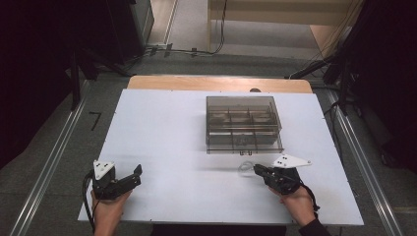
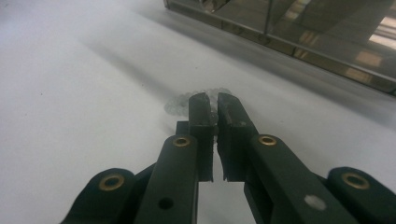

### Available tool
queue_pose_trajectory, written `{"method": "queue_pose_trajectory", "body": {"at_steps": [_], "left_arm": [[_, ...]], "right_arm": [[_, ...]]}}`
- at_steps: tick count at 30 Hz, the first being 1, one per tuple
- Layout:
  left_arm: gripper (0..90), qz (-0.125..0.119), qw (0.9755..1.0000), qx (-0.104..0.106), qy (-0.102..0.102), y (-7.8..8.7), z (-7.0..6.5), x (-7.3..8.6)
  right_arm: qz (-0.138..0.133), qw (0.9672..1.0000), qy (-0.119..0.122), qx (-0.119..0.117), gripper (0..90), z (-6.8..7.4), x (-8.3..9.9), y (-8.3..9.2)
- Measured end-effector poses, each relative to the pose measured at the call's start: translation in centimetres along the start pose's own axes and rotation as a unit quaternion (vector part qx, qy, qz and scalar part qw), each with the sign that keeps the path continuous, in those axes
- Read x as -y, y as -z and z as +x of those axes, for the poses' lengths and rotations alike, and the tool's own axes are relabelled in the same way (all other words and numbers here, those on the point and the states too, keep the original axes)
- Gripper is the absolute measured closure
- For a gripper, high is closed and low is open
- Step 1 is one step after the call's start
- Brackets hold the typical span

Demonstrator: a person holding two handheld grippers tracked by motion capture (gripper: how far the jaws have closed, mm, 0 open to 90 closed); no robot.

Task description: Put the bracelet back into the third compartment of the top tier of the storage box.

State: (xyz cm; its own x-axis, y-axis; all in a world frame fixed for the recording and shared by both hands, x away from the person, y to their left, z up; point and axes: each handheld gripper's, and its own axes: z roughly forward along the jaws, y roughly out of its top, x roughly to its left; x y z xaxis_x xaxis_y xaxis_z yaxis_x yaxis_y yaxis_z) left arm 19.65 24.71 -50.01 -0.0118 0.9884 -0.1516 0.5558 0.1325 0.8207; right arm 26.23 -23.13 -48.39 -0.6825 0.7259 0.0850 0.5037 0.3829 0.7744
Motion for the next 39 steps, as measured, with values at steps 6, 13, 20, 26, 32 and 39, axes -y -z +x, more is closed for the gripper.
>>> {"method": "queue_pose_trajectory", "body": {"at_steps": [6, 13, 20, 26, 32, 39], "left_arm": [[7.8, 0.000, 1.0000, 0.000, 0.001, 0.0, 0.0, 0.0], [7.8, 0.001, 1.0000, -0.002, 0.001, 0.0, 0.0, 0.0], [7.8, -0.001, 1.0000, -0.001, 0.007, 0.0, 0.1, 0.0], [7.8, -0.001, 1.0000, 0.000, 0.004, 0.0, 0.0, 0.0], [7.8, -0.001, 1.0000, 0.000, 0.003, 0.0, 0.0, 0.0], [7.8, 0.000, 1.0000, 0.000, 0.003, 0.0, 0.0, 0.0]], "right_arm": [[-0.015, 0.9999, -0.007, 0.003, 82.7, -0.4, -0.1, 1.5], [-0.032, 0.9994, -0.009, 0.008, 82.8, -0.5, -0.1, 3.3], [-0.045, 0.9988, -0.014, 0.010, 82.7, -0.6, -0.5, 4.6], [-0.058, 0.9981, -0.019, 0.010, 82.7, -0.7, -1.0, 5.5], [-0.066, 0.9977, -0.016, 0.011, 82.7, -0.4, -1.4, 6.0], [-0.078, 0.9967, -0.014, 0.014, 82.7, -0.3, -1.9, 6.6]]}}
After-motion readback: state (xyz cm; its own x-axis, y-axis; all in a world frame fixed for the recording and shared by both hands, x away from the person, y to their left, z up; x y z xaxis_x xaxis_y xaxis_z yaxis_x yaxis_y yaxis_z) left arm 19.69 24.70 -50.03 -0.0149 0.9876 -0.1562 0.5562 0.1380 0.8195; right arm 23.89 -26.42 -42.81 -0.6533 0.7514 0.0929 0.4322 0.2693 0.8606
